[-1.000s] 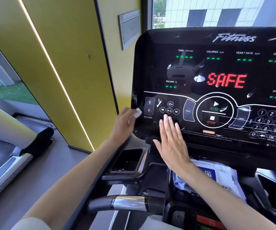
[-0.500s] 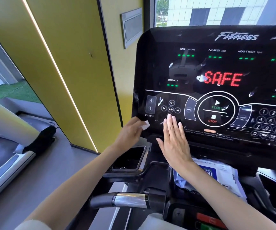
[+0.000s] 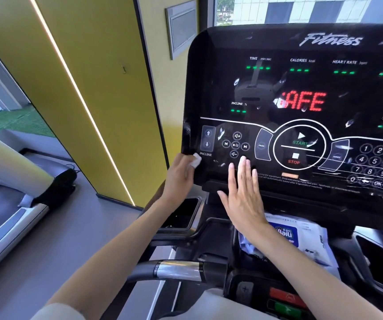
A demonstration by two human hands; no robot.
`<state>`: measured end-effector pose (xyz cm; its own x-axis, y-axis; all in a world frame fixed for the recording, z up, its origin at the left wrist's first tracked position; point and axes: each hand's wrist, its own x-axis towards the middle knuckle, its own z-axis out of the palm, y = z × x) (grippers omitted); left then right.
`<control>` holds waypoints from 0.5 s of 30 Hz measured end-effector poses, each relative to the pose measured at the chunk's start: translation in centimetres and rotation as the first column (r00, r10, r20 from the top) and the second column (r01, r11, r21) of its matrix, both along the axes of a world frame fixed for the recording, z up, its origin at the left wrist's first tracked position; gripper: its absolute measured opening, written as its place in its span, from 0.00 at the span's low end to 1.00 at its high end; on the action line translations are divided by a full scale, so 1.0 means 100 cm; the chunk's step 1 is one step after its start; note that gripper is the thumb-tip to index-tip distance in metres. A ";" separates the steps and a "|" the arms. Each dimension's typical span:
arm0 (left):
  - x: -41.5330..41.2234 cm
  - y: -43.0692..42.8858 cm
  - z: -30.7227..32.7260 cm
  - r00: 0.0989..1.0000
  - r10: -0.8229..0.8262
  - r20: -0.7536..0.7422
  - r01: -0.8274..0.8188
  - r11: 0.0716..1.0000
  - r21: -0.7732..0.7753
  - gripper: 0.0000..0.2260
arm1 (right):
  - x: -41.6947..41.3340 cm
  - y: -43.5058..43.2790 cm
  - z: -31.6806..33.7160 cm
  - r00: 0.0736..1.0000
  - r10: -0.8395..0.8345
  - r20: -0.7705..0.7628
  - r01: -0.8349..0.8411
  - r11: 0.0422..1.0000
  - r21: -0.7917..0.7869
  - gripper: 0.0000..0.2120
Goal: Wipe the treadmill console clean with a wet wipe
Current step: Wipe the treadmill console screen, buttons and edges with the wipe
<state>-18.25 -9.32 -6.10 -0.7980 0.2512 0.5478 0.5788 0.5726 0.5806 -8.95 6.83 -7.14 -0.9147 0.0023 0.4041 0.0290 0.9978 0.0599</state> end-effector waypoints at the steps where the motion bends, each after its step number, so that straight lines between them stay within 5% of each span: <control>1: 0.003 -0.001 -0.003 0.997 -0.071 -0.026 0.069 0.995 -0.069 0.08 | 0.000 0.000 0.000 1.000 0.001 -0.002 -0.001 1.000 0.001 0.35; 6: -0.009 -0.010 0.002 0.988 0.146 0.041 -0.150 0.978 0.142 0.05 | 0.000 -0.001 0.000 1.000 0.001 -0.004 -0.001 1.000 -0.004 0.36; 10: 0.006 -0.007 -0.013 0.992 -0.119 -0.035 0.113 0.982 -0.148 0.07 | 0.000 0.001 0.000 1.000 0.009 -0.002 -0.009 1.000 0.006 0.36; 15: 0.009 -0.007 -0.012 0.991 0.118 0.059 -0.124 0.986 0.108 0.05 | -0.001 -0.001 0.000 1.000 0.003 -0.006 -0.003 1.000 -0.006 0.36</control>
